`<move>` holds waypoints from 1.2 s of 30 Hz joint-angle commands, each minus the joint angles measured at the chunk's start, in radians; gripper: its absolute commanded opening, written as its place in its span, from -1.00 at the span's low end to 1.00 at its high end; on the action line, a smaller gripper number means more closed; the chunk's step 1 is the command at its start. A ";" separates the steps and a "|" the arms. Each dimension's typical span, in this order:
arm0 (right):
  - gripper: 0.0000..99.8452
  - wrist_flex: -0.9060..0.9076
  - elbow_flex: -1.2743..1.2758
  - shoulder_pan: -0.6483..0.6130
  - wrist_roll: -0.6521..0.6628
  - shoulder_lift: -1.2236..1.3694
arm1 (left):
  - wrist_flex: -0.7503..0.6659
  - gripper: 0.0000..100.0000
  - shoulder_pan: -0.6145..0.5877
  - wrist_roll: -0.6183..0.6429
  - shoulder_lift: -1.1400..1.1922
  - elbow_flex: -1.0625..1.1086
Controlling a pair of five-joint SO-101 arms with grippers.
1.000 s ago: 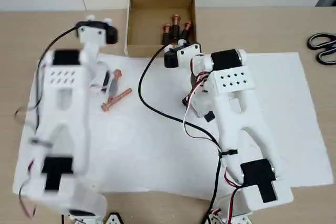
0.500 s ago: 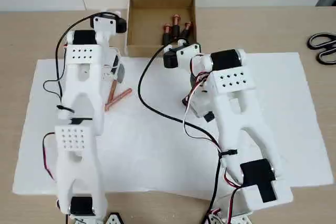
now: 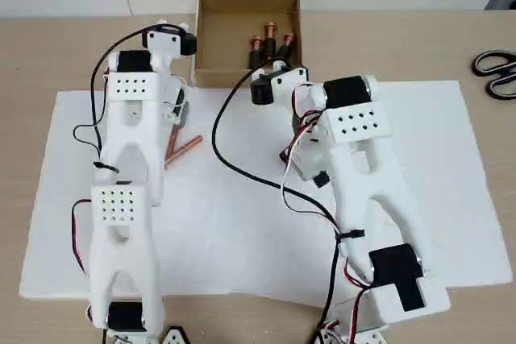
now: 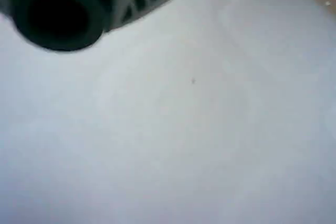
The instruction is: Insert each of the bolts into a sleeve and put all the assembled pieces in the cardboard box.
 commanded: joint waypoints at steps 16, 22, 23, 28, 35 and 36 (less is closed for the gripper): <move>-0.99 0.010 -0.018 0.005 -0.009 -0.056 | -0.074 -0.76 0.011 -0.002 0.021 -0.025; -0.99 0.010 -0.018 0.005 -0.009 -0.056 | -0.086 -0.76 0.011 -0.002 0.080 -0.025; -0.99 0.010 -0.018 0.005 -0.009 -0.056 | -0.086 -0.76 0.011 -0.002 0.081 -0.025; -0.99 0.010 -0.018 0.005 -0.009 -0.056 | -0.086 -0.78 0.011 0.034 0.087 -0.025; -0.99 0.010 -0.018 0.004 -0.011 -0.056 | -0.080 -0.99 0.044 0.044 0.081 -0.027; -0.99 0.010 -0.018 0.004 -0.011 -0.056 | -0.080 -0.99 0.049 0.044 0.080 -0.027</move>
